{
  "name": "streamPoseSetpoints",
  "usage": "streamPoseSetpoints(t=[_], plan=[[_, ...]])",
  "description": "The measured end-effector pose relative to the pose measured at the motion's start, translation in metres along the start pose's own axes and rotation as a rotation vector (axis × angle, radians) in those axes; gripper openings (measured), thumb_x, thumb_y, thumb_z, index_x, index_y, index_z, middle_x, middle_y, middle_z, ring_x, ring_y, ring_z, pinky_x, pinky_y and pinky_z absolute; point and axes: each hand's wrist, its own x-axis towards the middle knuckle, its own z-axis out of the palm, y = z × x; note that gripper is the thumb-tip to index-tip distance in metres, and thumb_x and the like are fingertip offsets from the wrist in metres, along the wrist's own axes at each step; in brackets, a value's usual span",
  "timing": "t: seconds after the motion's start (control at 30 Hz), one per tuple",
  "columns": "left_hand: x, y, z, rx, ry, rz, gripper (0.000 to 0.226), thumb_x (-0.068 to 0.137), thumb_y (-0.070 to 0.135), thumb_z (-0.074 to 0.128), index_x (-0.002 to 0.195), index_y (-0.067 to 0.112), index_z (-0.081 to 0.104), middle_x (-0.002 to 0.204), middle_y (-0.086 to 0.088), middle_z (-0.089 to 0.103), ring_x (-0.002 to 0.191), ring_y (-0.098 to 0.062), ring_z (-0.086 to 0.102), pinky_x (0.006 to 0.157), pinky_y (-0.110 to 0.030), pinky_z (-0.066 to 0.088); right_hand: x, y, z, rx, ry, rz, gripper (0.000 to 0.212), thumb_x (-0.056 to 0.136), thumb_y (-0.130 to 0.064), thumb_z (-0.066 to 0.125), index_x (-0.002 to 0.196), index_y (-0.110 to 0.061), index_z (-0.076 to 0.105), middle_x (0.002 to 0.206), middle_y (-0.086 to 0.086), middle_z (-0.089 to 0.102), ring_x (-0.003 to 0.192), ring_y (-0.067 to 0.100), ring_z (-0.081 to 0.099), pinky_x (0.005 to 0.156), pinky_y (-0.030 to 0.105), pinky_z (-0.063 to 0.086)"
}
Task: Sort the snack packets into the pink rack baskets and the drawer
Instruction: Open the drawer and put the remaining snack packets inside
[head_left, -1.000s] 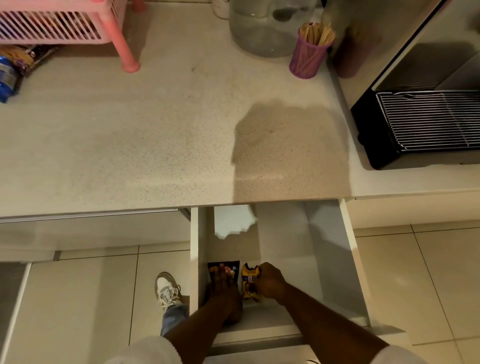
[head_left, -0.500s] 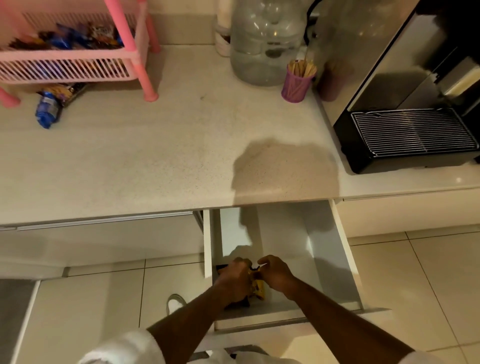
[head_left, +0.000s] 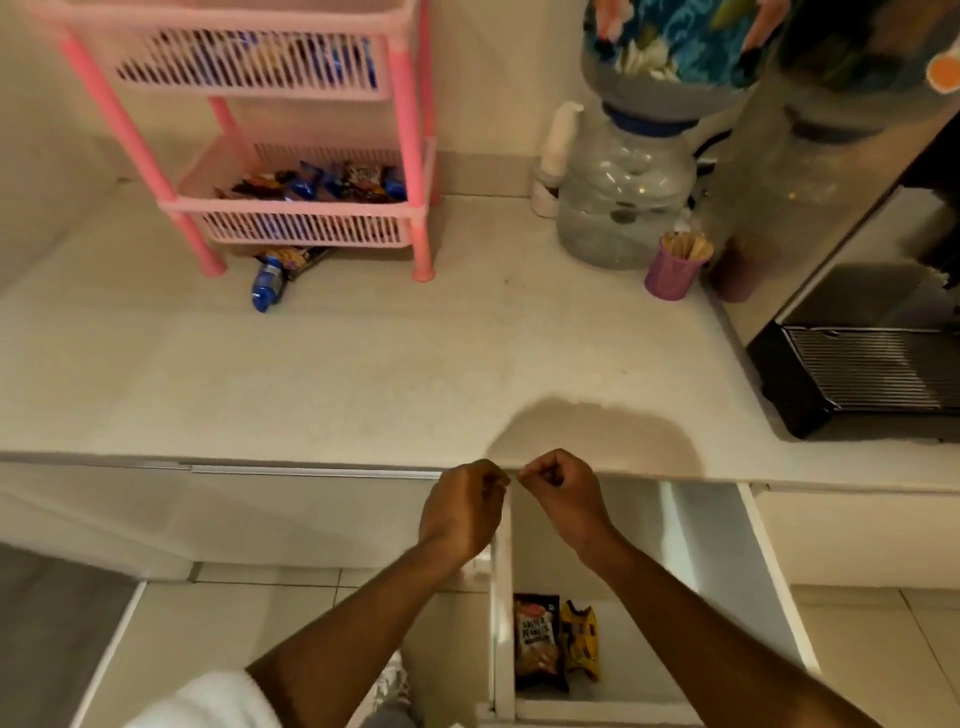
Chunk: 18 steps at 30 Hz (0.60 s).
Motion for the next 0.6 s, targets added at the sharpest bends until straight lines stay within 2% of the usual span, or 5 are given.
streamPoseSetpoints(t=[0.13,0.27,0.4,0.5,0.6], plan=[[0.029,-0.023,-0.061,-0.091,0.110,-0.030,0.020,0.093,0.018,0.055,0.095,0.025,0.073,0.086,0.009,0.074,0.073,-0.008,0.069,0.074,-0.031,0.058,0.031,-0.057,0.047,0.020,-0.039,-0.068,0.008,0.086,-0.016,0.077,0.083,-0.018,0.070,0.083,0.000,0.073,0.077,0.019,0.068,0.074,0.036,0.056],[0.070,-0.062,-0.131,-0.124,0.262,-0.084,0.024,0.091,0.016,0.052,0.088,0.029,0.072,0.076,0.012,0.073,0.071,-0.005,0.068,0.072,-0.028,0.056,0.067,-0.109,0.107,-0.008,-0.088,-0.130,0.007,0.088,-0.020,0.075,0.087,-0.024,0.069,0.083,-0.003,0.071,0.080,0.021,0.068,0.074,0.038,0.056],[0.118,-0.106,-0.205,-0.030,0.404,-0.084,0.023,0.090,0.016,0.053,0.086,0.029,0.072,0.081,0.013,0.069,0.075,-0.010,0.065,0.066,-0.023,0.047,0.113,-0.154,0.175,-0.093,-0.143,-0.201,0.015,0.087,-0.025,0.073,0.102,-0.025,0.070,0.096,-0.007,0.070,0.089,0.013,0.068,0.080,0.030,0.055],[0.156,-0.145,-0.255,0.071,0.436,-0.048,0.021,0.090,0.012,0.056,0.095,0.019,0.074,0.095,0.000,0.071,0.089,-0.020,0.064,0.077,-0.029,0.050,0.153,-0.181,0.228,-0.198,-0.199,-0.268,0.029,0.087,-0.027,0.074,0.116,-0.026,0.067,0.109,-0.005,0.067,0.097,0.013,0.066,0.087,0.030,0.054],[0.189,-0.187,-0.288,0.200,0.406,-0.083,0.023,0.091,0.014,0.057,0.109,0.017,0.071,0.110,-0.010,0.065,0.104,-0.028,0.058,0.087,-0.036,0.048,0.194,-0.196,0.281,-0.349,-0.221,-0.304,0.043,0.088,-0.032,0.074,0.128,-0.030,0.061,0.125,0.001,0.059,0.112,0.017,0.061,0.098,0.034,0.051]])
